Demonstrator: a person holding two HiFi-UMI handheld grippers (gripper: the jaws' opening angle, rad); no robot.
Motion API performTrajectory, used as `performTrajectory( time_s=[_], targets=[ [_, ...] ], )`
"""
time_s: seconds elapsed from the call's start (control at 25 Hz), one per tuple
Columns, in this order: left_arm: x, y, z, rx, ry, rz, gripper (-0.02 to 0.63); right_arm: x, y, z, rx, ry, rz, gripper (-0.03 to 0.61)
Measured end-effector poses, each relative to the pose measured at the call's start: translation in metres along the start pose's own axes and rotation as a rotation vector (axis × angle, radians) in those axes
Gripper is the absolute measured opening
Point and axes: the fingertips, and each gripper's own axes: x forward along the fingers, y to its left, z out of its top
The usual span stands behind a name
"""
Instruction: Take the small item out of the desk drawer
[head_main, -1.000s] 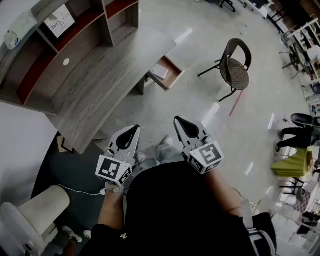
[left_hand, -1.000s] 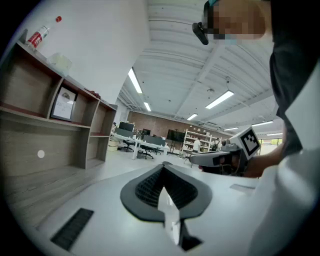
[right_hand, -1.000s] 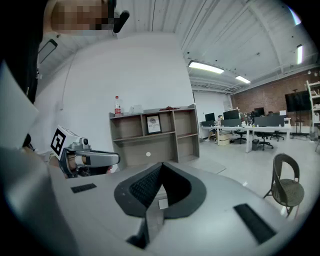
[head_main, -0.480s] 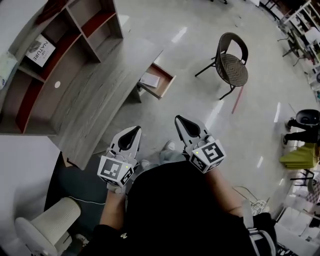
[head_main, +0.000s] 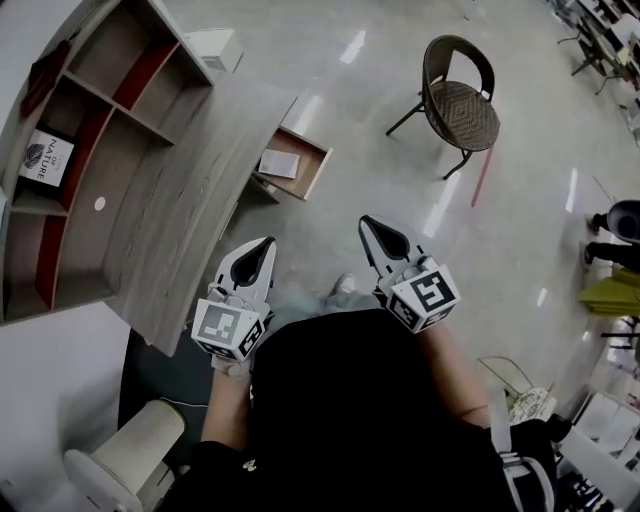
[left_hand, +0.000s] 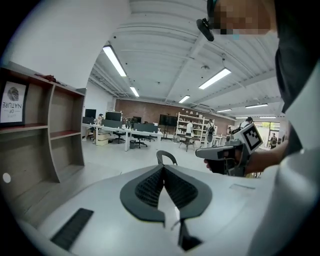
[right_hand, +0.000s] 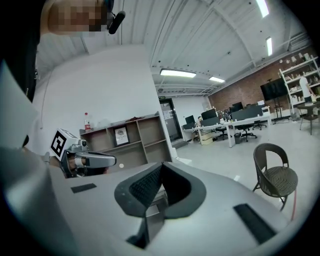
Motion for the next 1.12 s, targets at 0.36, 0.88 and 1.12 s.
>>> performTrajectory(
  time_s=[0.36, 0.88, 1.12],
  targets=[
    [0.067, 0.043, 0.006, -0.021, 0.039, -0.075, 0.008, 0.055, -0.049, 0.004, 0.026, 0.021, -0.081, -0.005],
    [0.156, 0.162, -0.014, 0.053, 0.253, -0.271, 0.009, 0.183, -0.086, 0.005, 0.052, 0.122, -0.250, -0.005],
    [0.195, 0.181, -0.069, 0.150, 0.490, -0.348, 0.009, 0.204, -0.096, -0.020, 0.094, 0.214, -0.302, -0.005]
  ],
)
